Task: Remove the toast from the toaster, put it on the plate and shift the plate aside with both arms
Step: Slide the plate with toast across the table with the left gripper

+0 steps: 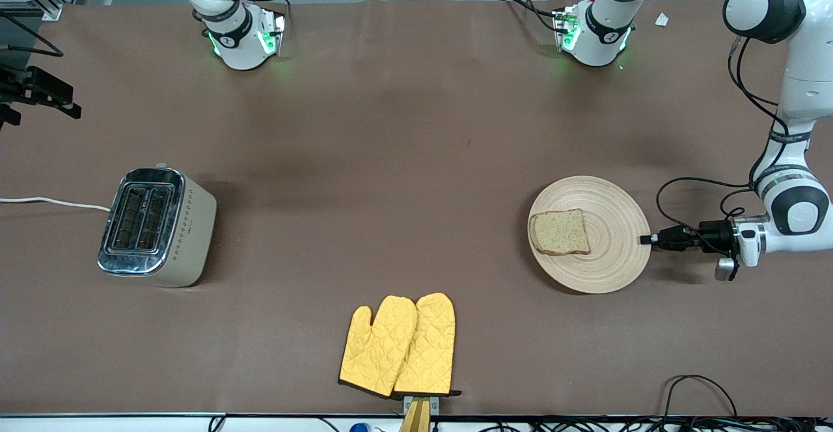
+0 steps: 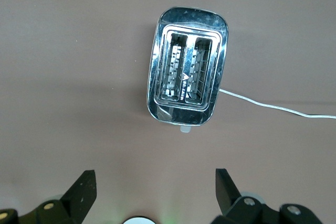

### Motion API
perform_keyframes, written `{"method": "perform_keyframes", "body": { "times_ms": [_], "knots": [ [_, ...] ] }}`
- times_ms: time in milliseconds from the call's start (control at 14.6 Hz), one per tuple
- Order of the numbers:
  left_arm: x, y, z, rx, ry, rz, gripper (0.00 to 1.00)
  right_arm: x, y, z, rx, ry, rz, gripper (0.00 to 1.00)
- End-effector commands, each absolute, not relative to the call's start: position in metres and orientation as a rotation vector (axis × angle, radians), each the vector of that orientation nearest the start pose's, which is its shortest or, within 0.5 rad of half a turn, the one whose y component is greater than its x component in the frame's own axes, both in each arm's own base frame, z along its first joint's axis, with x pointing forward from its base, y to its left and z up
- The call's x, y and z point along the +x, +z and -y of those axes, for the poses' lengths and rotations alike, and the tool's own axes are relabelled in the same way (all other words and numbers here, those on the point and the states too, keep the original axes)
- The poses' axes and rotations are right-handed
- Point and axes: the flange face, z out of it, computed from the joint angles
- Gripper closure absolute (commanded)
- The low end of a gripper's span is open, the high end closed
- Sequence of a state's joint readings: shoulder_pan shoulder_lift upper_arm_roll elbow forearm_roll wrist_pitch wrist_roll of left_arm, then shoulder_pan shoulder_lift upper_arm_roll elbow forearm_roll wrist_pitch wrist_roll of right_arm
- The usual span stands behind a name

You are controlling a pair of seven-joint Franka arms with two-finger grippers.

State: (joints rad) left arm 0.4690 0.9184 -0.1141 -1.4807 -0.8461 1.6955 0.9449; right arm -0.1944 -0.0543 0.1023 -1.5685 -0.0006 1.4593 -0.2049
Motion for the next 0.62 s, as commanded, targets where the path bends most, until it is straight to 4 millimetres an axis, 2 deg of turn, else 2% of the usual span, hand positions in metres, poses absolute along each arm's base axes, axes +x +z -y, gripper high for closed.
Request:
{"method": "perform_keyframes", "body": {
  "times_ms": [0, 137, 206, 411, 480, 548],
  "knots": [
    [0.63, 0.137, -0.168, 2.043, -0.001, 0.153, 0.0, 0.522, 0.649, 0.047, -3.149, 0.09, 0.193, 0.0],
    [0.633, 0.148, -0.174, 2.1, -0.048, 0.161, 0.0, 0.522, 0.648, 0.046, -3.148, 0.092, 0.193, 0.0],
    [0.641, 0.163, -0.183, 2.163, -0.073, 0.167, 0.0, 0.522, 0.649, 0.046, -3.148, 0.089, 0.193, 0.0],
    [0.658, 0.218, -0.192, 2.323, -0.106, 0.242, 0.0, 0.522, 0.649, 0.046, -3.148, 0.087, 0.195, 0.0],
    [0.66, 0.24, -0.192, 2.383, -0.129, 0.25, 0.0, 0.522, 0.649, 0.047, -3.149, 0.09, 0.193, 0.0],
    [0.664, 0.264, -0.182, 2.443, -0.151, 0.267, 0.0, 0.522, 0.648, 0.046, -3.148, 0.092, 0.193, 0.0]
  ]
}}
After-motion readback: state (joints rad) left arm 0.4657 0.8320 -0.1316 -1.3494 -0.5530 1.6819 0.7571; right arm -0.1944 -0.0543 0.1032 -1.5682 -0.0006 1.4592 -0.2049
